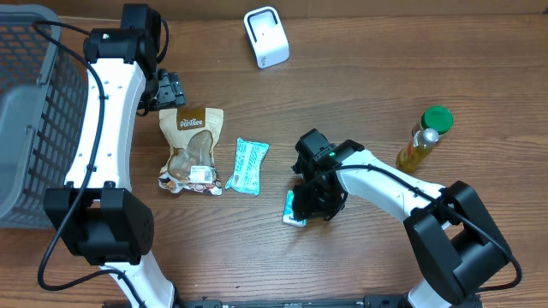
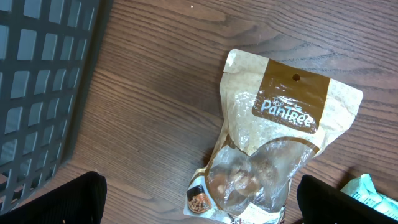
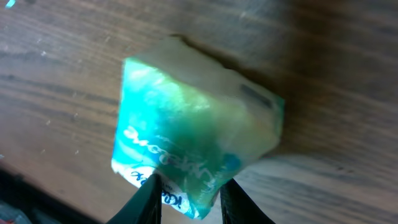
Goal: Scan the item barcode
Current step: 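Move the right gripper left and down onto the green Kleenex pack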
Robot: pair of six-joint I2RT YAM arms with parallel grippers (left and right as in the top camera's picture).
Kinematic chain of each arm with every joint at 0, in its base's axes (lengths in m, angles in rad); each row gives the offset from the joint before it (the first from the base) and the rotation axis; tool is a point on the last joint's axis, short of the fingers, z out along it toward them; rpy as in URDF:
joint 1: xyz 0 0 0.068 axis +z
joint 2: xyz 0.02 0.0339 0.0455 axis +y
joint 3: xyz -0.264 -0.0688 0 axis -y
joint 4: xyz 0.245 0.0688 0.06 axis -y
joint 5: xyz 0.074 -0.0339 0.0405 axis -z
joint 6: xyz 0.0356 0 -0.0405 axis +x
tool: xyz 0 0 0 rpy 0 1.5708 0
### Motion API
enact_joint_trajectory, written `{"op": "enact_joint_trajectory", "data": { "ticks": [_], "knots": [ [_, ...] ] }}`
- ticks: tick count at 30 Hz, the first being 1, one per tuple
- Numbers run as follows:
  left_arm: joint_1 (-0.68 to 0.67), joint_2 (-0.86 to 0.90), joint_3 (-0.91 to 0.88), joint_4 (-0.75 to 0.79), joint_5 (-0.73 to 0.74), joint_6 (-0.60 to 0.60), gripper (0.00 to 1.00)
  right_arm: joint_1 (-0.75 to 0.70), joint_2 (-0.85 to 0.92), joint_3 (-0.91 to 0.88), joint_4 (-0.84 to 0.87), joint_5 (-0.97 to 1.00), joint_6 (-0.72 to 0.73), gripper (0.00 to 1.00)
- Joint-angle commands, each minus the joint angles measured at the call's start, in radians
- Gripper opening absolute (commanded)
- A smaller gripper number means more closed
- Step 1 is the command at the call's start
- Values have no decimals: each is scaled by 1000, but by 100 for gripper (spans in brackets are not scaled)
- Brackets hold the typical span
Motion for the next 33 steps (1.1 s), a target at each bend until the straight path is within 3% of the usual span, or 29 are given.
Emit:
{"op": "enact_joint_trajectory", "data": {
  "ticks": [1,15,22,29,33],
  "knots": [
    [-2,-10,18,1,-13,4,99,4,-7,-5,23,108,28,27],
    [-2,-10,18,1,-13,4,100,3,-7,-4,164,388,27,29],
    [-2,-10,18,1,-13,4,100,3,-8,-1,222,451,18,36],
    [-2,-10,18,2,-13,4,100,3,-15,175,26,412,16,55],
    [-2,-10,18,1,-13,4,100,3,-15,208,-24,379,16,57]
  ]
}}
